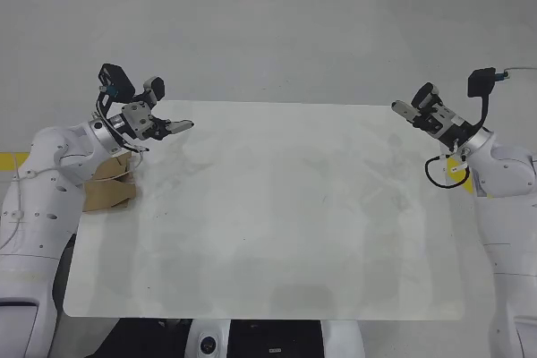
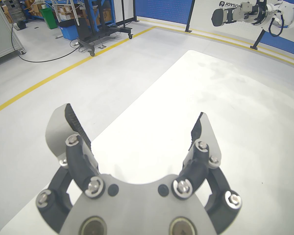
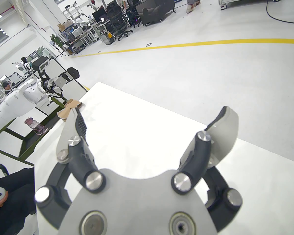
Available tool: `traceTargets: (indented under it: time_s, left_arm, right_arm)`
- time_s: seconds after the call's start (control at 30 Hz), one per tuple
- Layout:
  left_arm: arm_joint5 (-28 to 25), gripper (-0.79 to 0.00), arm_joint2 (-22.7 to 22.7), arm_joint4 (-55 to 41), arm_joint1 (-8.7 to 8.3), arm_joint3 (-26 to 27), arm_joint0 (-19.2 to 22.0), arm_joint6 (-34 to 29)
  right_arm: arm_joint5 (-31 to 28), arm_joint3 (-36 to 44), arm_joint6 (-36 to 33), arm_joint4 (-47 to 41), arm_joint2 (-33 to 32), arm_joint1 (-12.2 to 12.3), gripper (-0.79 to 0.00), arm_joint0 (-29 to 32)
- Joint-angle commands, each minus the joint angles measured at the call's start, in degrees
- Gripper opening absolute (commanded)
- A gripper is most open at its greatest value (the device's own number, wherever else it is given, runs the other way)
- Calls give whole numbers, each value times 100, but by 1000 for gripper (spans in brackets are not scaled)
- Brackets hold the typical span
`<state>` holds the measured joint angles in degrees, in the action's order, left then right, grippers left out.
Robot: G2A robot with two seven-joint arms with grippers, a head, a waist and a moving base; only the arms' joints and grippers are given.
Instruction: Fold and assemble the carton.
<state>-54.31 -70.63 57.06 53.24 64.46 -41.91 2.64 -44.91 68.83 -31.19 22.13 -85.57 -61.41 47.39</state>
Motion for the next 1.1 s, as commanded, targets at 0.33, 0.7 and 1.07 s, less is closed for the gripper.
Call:
traceTargets:
  time_s: [0.33, 0.7, 1.07]
  left_arm:
    - [69, 0, -58, -351, 4, 39, -127, 15]
    - [59, 0, -690, -3051, -199, -241, -250, -2082]
    - [705, 0, -1292, -6050, -507, -799, -300, -4844]
  right_arm:
    - [0, 0, 0, 0, 0, 0, 0, 0]
    - [0, 0, 0, 0, 0, 0, 0, 0]
    - [0, 0, 0, 0, 0, 0, 0, 0]
